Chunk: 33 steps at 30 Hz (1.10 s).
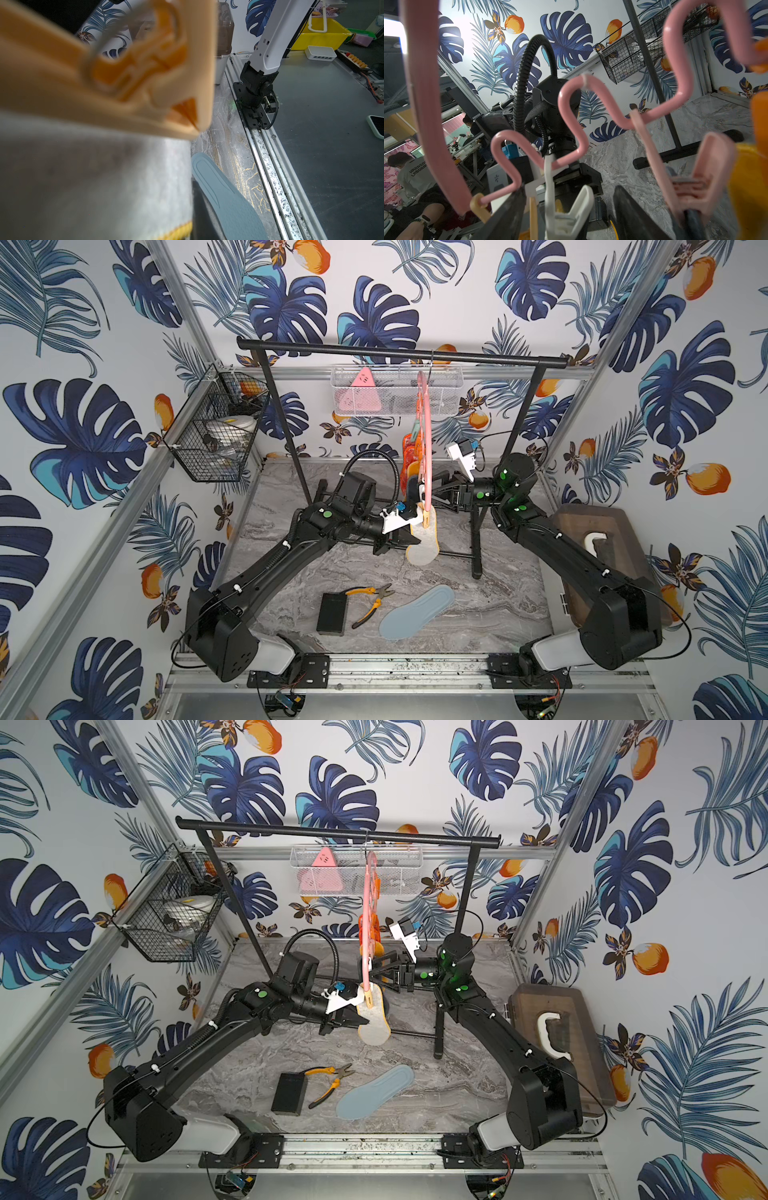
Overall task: Take the shoe insoles off the hanger
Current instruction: Open the clamp at the hanger.
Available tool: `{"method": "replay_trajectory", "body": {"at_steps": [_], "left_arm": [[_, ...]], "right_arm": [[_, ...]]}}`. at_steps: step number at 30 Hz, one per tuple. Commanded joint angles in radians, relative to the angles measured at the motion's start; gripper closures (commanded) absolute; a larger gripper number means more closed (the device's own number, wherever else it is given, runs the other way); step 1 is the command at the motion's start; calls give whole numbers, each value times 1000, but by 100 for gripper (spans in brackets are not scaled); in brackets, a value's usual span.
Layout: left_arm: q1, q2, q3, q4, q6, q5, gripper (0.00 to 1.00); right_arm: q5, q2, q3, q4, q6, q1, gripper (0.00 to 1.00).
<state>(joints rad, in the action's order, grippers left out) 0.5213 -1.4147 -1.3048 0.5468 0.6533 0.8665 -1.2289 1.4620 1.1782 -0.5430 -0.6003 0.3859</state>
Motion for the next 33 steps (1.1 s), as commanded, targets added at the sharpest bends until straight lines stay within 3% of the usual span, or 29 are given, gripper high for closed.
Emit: {"method": "replay_trajectory", "body": {"at_steps": [1, 8, 15, 22, 33], "left_arm": [[-6, 4, -11, 30, 22, 47, 100], [-11, -1, -11, 47, 43, 60, 100], [-13, 1, -2, 66, 63, 60, 100], [-22, 1, -11, 81, 63, 55, 100], [-45, 23, -6, 115, 63, 63, 100]], "right_arm": [[9, -3, 3, 43, 81, 17, 32], [11, -1, -16, -113, -7, 20, 44], [20, -5, 3, -87, 0, 21, 43], [8, 3, 9, -83, 2, 21, 66], [30, -1, 14, -17, 58, 21, 73]]}}
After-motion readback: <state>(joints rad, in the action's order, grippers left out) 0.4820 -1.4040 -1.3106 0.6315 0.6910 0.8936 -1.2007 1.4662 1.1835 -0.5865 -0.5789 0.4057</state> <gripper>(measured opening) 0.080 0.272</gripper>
